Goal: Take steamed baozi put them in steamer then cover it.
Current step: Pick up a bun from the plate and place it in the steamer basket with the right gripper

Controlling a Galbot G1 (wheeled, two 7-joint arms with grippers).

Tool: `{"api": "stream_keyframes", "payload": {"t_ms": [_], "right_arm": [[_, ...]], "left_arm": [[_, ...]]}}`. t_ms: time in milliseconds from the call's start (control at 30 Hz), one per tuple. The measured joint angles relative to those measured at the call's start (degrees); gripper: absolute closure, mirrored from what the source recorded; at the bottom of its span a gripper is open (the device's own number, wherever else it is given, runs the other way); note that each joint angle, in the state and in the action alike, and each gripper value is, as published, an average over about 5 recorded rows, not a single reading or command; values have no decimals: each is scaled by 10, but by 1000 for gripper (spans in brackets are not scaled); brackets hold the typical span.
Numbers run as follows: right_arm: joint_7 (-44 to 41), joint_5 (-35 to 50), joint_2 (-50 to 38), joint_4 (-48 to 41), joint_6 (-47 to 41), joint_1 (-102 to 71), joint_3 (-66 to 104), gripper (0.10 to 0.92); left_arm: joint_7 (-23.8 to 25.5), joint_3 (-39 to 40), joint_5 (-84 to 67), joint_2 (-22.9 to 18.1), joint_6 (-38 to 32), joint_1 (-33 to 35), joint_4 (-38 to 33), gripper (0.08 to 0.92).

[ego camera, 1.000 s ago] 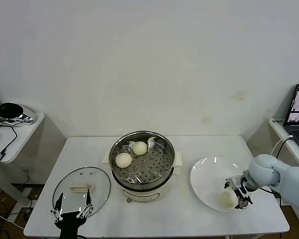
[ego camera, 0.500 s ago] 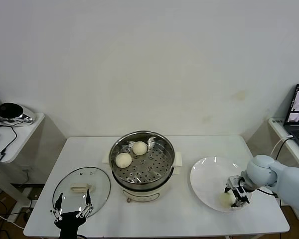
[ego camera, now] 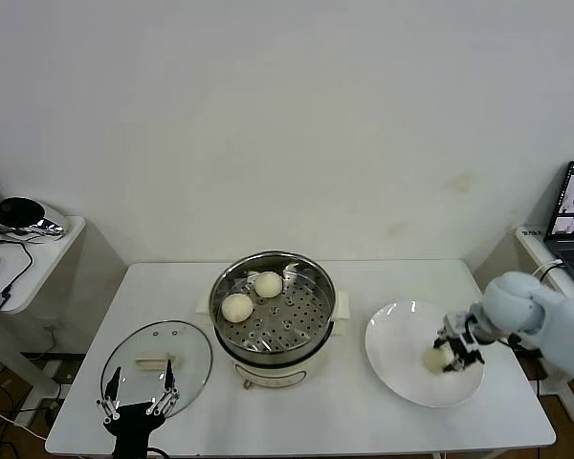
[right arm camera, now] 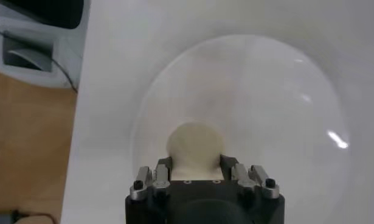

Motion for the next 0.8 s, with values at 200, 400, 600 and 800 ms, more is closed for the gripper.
{"api": "stream_keyframes", "payload": {"t_ms": [200, 400, 600, 800], "right_arm": [[-11, 42, 22, -19, 10, 102, -29, 508], [-14, 88, 73, -34, 30, 213, -80, 508], [-6, 134, 151, -42, 68, 291, -135, 508], [9, 148, 241, -55, 118, 323, -182, 501]], "left_arm": [[0, 0, -3, 3, 0, -2, -2, 177], [0, 1, -3, 2, 0, -5, -2, 177], [-1, -2, -2, 0, -1, -6, -4, 177], [-2, -9, -2, -4, -2, -8, -9, 177]]}}
